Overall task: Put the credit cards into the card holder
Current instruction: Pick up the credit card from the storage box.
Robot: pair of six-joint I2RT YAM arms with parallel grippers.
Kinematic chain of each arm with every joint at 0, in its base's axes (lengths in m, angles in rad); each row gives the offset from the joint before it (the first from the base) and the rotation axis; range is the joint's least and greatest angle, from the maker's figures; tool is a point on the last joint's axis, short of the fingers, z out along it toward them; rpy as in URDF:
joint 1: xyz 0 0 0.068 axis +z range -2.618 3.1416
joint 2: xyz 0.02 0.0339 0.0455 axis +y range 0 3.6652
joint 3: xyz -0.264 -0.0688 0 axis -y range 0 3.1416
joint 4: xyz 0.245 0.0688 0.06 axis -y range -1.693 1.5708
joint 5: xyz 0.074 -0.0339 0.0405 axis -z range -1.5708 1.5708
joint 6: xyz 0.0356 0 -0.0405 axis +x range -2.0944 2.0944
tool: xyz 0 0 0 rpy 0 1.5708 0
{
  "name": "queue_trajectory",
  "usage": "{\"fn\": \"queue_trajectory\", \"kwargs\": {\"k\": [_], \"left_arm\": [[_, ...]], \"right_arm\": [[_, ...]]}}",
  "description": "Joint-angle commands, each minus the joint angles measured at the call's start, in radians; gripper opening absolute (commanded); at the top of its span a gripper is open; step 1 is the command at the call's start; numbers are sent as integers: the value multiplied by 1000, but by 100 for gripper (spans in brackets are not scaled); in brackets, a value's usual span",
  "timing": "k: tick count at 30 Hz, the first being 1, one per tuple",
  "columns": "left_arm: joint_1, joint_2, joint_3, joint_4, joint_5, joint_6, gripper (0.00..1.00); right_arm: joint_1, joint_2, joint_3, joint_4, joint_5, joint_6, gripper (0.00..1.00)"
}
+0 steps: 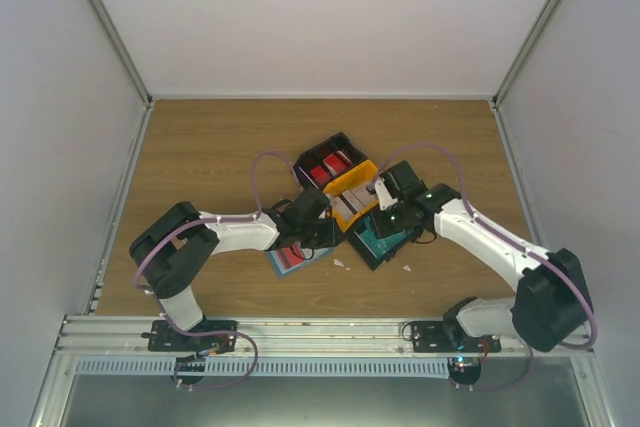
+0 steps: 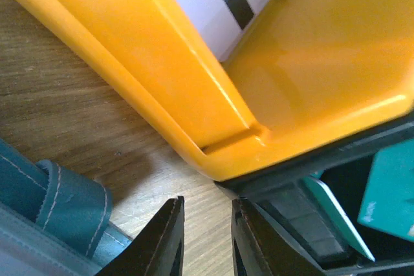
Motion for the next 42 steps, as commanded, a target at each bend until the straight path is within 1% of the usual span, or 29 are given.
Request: {"fn": "queue_trajectory", "kwargs": {"k": [1, 3, 6, 10, 14, 15, 20, 24, 26, 28, 31, 35, 38, 39, 40, 42], "left_arm": [[5, -73, -12, 31, -35, 19, 25], [5, -99, -22, 38, -45, 20, 28], [7, -154, -48, 49, -62, 20, 34], [22, -270, -112, 89, -61, 23, 44], [41, -422, -224, 167, -40, 8, 57], [44, -455, -248, 174, -34, -2, 58], [69, -577, -348, 225, 45, -47, 64], [101, -621, -407, 330, 159, -89, 64], [110, -632, -426, 378, 203, -100, 60], [117, -631, -426, 385, 232, -107, 53], [125, -634, -437, 414, 261, -121, 40], [134, -629, -445, 455, 301, -134, 18], [135, -624, -445, 452, 307, -133, 2], [136, -625, -446, 439, 300, -129, 0], [137, -625, -448, 427, 293, -126, 0], [139, -632, -455, 396, 267, -121, 0]], "right_arm": [[9, -90, 75, -20, 101, 27, 1], [7, -117, 89, -16, 79, 29, 0], [8, -135, 98, -5, 1, 27, 0], [7, -140, 85, 54, -175, 42, 1], [7, -128, 33, 210, -422, 100, 0], [8, -119, 23, 255, -472, 119, 1], [6, -64, -32, 470, -632, 263, 1], [6, -28, -67, 607, -745, 356, 0], [6, -18, -83, 666, -802, 386, 1], [6, -18, -86, 681, -839, 392, 0], [6, -20, -89, 679, -853, 387, 0], [7, -24, -113, 693, -856, 397, 0], [6, -18, -125, 701, -849, 397, 1], [6, -16, -126, 700, -843, 393, 3], [5, -14, -126, 694, -831, 386, 7], [1, -10, -123, 674, -796, 364, 22]]}}
